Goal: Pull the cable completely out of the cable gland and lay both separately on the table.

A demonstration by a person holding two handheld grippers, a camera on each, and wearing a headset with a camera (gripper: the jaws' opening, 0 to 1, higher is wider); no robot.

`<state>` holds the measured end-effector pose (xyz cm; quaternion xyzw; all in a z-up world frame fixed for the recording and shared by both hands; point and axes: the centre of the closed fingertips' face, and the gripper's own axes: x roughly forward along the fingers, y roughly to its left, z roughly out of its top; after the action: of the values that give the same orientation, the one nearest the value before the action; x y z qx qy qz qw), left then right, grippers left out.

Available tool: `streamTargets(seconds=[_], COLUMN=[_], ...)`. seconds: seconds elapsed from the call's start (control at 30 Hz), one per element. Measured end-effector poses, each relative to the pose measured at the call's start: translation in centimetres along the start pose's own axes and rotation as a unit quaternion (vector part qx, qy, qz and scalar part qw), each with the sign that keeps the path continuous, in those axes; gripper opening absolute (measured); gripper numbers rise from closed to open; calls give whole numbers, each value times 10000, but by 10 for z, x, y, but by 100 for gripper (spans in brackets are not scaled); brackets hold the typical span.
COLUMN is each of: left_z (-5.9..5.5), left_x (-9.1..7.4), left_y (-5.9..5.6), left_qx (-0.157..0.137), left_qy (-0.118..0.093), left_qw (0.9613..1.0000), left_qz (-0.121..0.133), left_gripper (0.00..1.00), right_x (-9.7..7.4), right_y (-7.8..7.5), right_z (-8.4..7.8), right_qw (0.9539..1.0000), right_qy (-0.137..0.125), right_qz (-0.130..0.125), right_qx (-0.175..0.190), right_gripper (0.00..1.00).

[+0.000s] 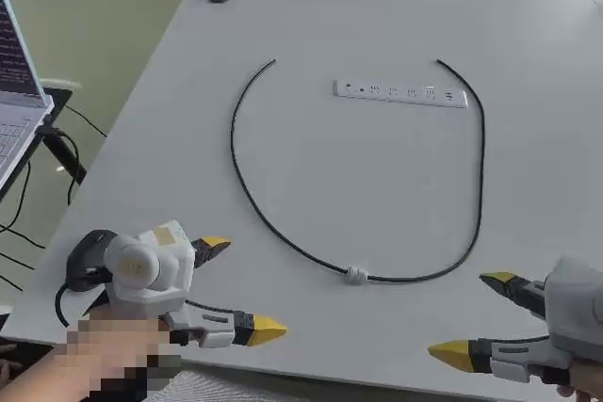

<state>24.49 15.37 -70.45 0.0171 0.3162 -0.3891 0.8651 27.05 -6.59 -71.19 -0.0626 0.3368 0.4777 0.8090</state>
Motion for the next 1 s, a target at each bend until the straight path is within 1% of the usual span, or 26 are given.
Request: streamTargets(seconds=[0.23, 0.37, 0.57, 0.77, 1.0], left_z=[0, 0, -2, -3, -6], left_x=[1, 1, -1, 0, 2], left_y=[-1, 0, -1, -1, -1], left_qx=[4, -14, -42, -69, -113], left_qy=[21, 14, 14, 20, 20], left_qw=[10000, 10000, 10000, 10000, 9999], left_qz=[-18, -1, 18, 29, 32], left_gripper=[99, 99, 98, 98, 98], right_x=[1, 4, 13, 23, 35], right_y=[0, -1, -3, -2, -5], right_z=[-1, 3, 6, 12, 21], right_qw=[10000, 9999, 9997, 9994, 9983], right_qy=[44, 44, 125, 224, 331], right_qz=[9, 9, 22, 112, 219], right_qx=[-60, -89, -193, -241, -438], right_gripper=[93, 92, 91, 88, 84])
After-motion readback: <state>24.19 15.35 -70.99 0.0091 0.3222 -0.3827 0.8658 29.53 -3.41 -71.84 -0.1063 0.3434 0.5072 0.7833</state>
